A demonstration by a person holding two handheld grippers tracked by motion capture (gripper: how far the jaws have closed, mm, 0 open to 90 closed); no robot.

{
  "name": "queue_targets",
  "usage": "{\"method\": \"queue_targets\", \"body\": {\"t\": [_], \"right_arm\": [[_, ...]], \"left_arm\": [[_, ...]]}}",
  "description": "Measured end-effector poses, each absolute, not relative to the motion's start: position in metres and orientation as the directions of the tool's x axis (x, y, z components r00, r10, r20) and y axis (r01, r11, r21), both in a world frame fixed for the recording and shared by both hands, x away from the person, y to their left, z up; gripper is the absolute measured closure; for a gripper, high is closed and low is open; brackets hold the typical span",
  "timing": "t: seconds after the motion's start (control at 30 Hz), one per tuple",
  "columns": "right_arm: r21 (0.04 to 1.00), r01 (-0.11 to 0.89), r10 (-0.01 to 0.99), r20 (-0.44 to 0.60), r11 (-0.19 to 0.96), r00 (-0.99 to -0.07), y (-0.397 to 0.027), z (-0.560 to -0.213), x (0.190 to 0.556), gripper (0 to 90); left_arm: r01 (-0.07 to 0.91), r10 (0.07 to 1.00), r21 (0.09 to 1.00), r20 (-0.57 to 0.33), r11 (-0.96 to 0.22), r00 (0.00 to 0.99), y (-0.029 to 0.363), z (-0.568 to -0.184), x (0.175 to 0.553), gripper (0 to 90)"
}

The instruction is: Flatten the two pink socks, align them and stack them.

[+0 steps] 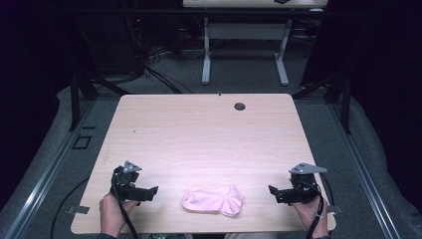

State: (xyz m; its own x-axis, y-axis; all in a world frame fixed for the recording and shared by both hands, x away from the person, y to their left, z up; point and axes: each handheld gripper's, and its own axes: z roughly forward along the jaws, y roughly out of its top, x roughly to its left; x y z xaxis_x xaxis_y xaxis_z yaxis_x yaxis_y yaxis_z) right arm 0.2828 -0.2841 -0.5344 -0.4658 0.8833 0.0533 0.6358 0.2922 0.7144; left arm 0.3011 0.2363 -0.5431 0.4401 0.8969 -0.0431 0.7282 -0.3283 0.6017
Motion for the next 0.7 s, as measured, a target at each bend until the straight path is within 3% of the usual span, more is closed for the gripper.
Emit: {"method": "queue_targets", "body": {"t": [0.33, 0.47, 0.7], "right_arm": [[0.673, 0.699, 0.940, 0.016, 0.243, -0.342, -0.317, -0.573, 0.298, 0.0], [0.655, 0.705, 0.936, -0.010, 0.272, -0.352, -0.317, -0.583, 0.302, 0.0], [0.706, 0.666, 0.937, 0.009, 0.241, -0.348, -0.320, -0.589, 0.305, 0.0]], "left_arm": [[0.768, 0.937, 0.594, -0.069, -0.238, 0.343, 0.262, -0.578, 0.307, 0.2], [0.758, 0.942, 0.611, -0.059, -0.227, 0.330, 0.262, -0.580, 0.311, 0.0], [0.745, 0.946, 0.622, -0.021, -0.241, 0.323, 0.259, -0.583, 0.314, 0.0]]}}
